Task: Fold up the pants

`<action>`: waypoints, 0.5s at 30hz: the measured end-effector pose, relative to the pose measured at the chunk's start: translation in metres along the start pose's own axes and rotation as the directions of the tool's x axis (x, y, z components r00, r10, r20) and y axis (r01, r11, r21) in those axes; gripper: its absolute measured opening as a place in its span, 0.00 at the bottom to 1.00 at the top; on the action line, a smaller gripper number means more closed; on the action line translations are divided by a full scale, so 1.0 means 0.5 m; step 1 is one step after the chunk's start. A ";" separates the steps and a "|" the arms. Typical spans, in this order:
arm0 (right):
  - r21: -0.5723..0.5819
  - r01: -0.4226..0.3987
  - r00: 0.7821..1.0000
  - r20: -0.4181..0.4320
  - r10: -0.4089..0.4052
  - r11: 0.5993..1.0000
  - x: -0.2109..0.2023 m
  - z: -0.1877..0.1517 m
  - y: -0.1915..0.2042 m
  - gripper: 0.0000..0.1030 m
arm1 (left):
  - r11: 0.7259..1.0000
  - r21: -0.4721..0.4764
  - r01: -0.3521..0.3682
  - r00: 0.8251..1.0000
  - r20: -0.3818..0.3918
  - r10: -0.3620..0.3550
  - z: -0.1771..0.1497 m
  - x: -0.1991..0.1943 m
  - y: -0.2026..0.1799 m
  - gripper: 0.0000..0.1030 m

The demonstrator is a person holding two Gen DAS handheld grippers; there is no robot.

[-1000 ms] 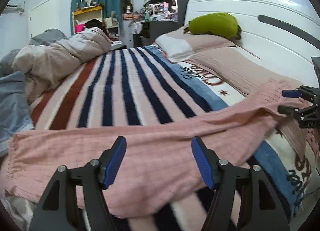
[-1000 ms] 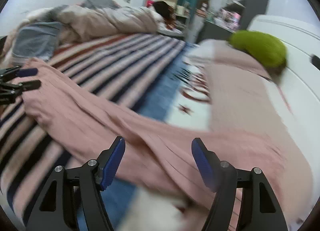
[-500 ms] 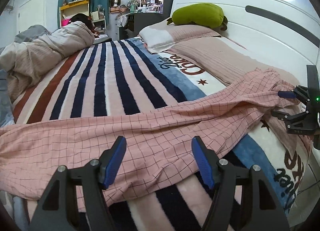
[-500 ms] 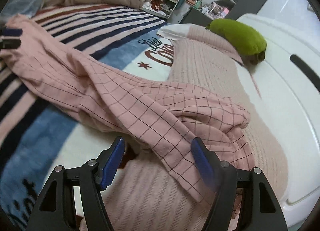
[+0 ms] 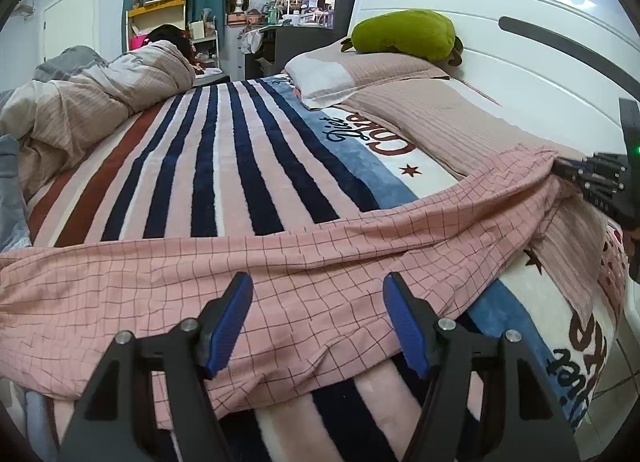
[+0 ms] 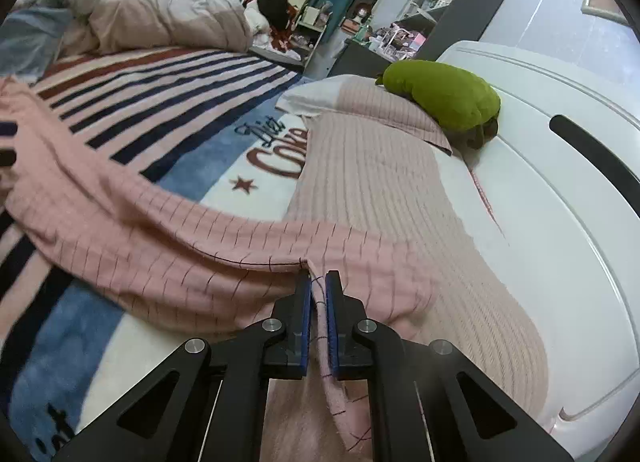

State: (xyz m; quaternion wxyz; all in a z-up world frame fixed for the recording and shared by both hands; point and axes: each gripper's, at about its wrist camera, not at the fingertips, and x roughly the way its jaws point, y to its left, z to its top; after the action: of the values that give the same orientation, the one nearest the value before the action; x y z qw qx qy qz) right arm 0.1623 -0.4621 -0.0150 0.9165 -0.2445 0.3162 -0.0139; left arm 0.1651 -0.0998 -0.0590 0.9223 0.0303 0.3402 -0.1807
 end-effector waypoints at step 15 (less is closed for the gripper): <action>0.132 -0.150 0.986 -0.052 0.158 0.980 0.077 0.047 -0.104 0.16 | 0.999 -0.022 -0.038 0.999 -0.032 0.037 -0.003 0.041 0.021 0.62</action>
State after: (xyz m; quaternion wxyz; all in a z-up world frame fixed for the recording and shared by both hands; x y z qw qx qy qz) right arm 0.2137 -0.5043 0.0026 0.9182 -0.1598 0.3612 0.0291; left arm 0.1825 -0.0963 -0.0739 0.9204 0.0291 0.3560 -0.1589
